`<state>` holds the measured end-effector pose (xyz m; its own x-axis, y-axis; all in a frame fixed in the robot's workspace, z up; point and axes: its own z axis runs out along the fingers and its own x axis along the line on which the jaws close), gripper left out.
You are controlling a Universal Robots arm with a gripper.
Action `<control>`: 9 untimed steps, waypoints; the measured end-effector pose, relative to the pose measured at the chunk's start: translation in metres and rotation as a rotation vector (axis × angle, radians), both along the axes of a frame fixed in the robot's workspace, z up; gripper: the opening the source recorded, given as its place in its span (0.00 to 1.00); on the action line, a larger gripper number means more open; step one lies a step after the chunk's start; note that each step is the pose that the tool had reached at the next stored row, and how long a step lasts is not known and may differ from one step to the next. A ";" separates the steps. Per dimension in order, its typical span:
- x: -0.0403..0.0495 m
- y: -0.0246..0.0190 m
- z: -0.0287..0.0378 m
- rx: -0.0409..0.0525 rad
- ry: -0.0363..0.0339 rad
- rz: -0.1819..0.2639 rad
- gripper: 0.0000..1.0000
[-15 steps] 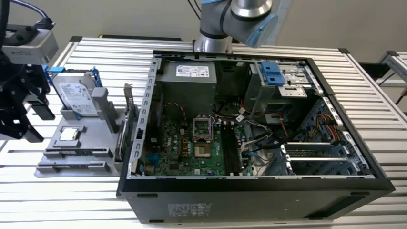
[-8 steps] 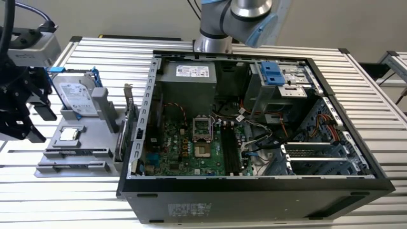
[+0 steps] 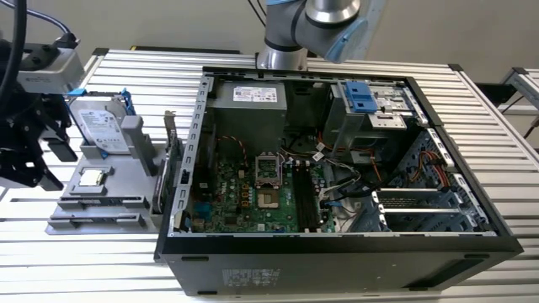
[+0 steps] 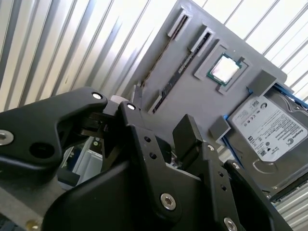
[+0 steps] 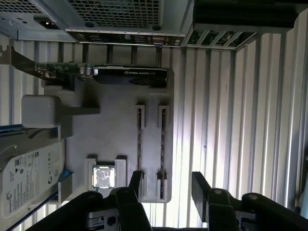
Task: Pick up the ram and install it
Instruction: 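Pick up the ram and move it above insertion slot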
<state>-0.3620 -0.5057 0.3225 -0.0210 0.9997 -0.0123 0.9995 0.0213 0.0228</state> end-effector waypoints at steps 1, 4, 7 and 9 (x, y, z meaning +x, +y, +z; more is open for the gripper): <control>0.0000 0.0001 -0.0011 0.0001 0.0006 0.001 1.00; 0.0000 0.0005 -0.0039 0.0001 0.0034 0.003 1.00; 0.0000 0.0008 -0.0073 0.0001 0.0055 0.004 1.00; 0.0000 0.0010 -0.0093 0.0001 0.0073 0.006 1.00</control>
